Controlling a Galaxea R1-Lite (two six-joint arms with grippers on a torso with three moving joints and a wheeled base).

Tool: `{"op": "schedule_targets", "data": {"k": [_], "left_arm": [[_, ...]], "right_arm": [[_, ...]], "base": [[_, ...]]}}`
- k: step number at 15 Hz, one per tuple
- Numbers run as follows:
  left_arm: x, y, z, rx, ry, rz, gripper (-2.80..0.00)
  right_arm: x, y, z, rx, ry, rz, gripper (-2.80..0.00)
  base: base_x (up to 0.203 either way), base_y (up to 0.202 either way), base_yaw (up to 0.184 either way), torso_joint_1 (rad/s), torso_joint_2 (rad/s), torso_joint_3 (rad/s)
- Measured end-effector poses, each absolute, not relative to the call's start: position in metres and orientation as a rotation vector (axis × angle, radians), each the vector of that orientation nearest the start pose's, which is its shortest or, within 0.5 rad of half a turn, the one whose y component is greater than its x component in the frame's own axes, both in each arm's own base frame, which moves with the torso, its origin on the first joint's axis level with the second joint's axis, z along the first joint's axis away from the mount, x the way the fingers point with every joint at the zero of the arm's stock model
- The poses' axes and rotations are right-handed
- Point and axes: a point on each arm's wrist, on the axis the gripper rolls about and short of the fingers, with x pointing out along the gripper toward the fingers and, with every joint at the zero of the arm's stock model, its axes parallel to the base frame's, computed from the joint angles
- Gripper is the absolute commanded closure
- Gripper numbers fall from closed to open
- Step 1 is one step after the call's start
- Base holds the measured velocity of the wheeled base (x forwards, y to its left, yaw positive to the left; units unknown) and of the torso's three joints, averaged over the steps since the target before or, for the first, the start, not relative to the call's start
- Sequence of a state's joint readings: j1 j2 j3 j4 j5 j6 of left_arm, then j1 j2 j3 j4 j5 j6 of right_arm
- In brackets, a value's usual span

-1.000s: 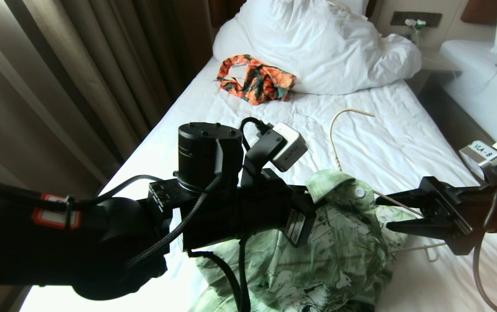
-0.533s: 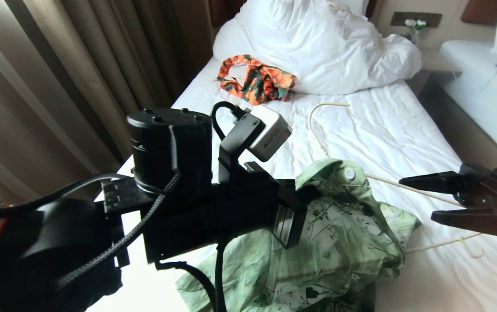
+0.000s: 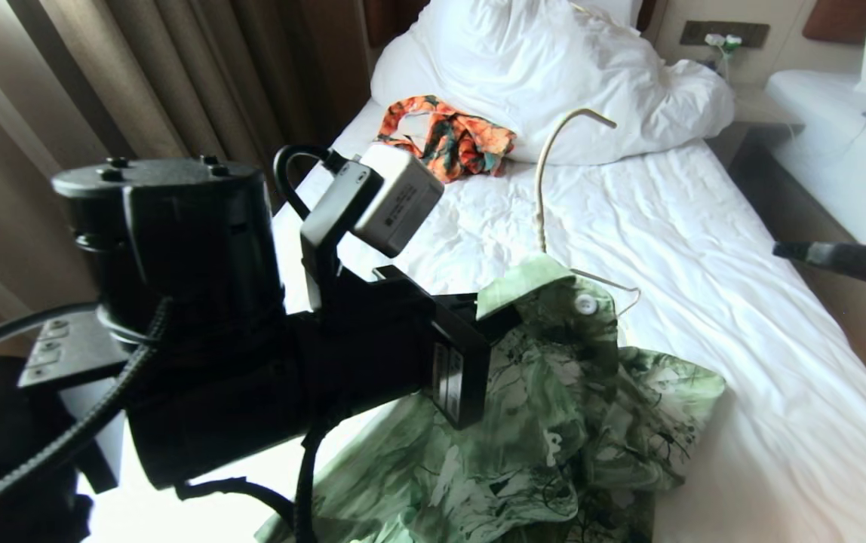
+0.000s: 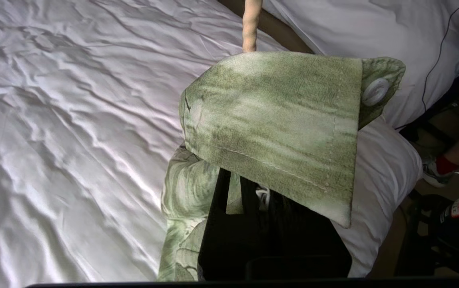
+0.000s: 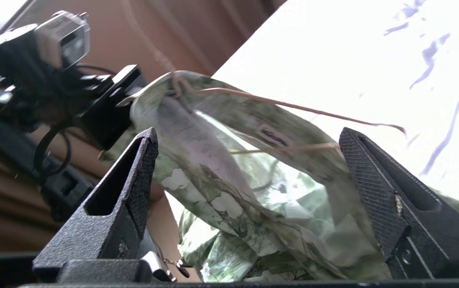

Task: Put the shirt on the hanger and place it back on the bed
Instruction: Hook the other side of the shirt onto the hanger

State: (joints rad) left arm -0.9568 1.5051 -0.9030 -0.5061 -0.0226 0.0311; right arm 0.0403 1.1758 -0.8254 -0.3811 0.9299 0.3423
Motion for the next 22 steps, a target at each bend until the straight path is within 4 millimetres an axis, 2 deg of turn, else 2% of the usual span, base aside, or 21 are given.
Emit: {"op": "schedule_targets", "data": {"k": [1, 2, 3, 6, 8, 11, 15, 19, 20, 21, 22], "left_arm": [[0.152, -0.216, 0.255, 0.075, 0.078, -0.978, 0.0], [0.148, -0.213, 0.258, 0.075, 0.083, -0.98, 0.0], [0.144, -0.209, 0.26, 0.073, 0.091, -0.983, 0.0], [0.139, -0.203, 0.266, 0.044, 0.08, -0.986, 0.0], [0.137, -0.201, 0.269, 0.039, 0.071, -0.987, 0.0], [0.136, -0.199, 0.271, 0.035, 0.061, -0.984, 0.0], [0.134, -0.196, 0.274, 0.03, 0.053, -0.982, 0.0], [0.133, -0.195, 0.275, 0.019, 0.054, -0.98, 0.0], [0.133, -0.194, 0.275, 0.018, 0.054, -0.981, 0.0], [0.133, -0.194, 0.276, 0.017, 0.052, -0.98, 0.0], [0.133, -0.194, 0.276, 0.016, 0.051, -0.98, 0.0]], "right_arm": [[0.165, 0.024, 0.297, 0.313, 0.156, 0.924, -2.8], [0.163, 0.023, 0.302, 0.325, 0.188, 0.874, -1.73], [0.163, 0.022, 0.304, 0.326, 0.226, 0.826, 0.0], [0.166, 0.028, 0.292, 0.293, 0.43, 0.658, 0.0], [0.165, 0.038, 0.277, 0.199, 0.572, 0.569, 0.0], [0.167, 0.049, 0.259, 0.086, 0.712, 0.575, 0.0], [0.194, 0.061, 0.238, 0.059, 0.769, 0.567, 0.0], [0.219, 0.07, 0.211, 0.006, 0.738, 0.597, 0.0], [0.225, 0.073, 0.205, -0.007, 0.727, 0.605, -0.94], [0.231, 0.076, 0.199, -0.021, 0.717, 0.615, -2.8], [0.237, 0.079, 0.195, -0.036, 0.699, 0.628, -2.8]], "base": [[0.0, 0.0, 0.0, 0.0, 0.0, 0.0], [0.0, 0.0, 0.0, 0.0, 0.0, 0.0], [0.0, 0.0, 0.0, 0.0, 0.0, 0.0], [0.0, 0.0, 0.0, 0.0, 0.0, 0.0], [0.0, 0.0, 0.0, 0.0, 0.0, 0.0], [0.0, 0.0, 0.0, 0.0, 0.0, 0.0], [0.0, 0.0, 0.0, 0.0, 0.0, 0.0], [0.0, 0.0, 0.0, 0.0, 0.0, 0.0], [0.0, 0.0, 0.0, 0.0, 0.0, 0.0], [0.0, 0.0, 0.0, 0.0, 0.0, 0.0], [0.0, 0.0, 0.0, 0.0, 0.0, 0.0]]}}
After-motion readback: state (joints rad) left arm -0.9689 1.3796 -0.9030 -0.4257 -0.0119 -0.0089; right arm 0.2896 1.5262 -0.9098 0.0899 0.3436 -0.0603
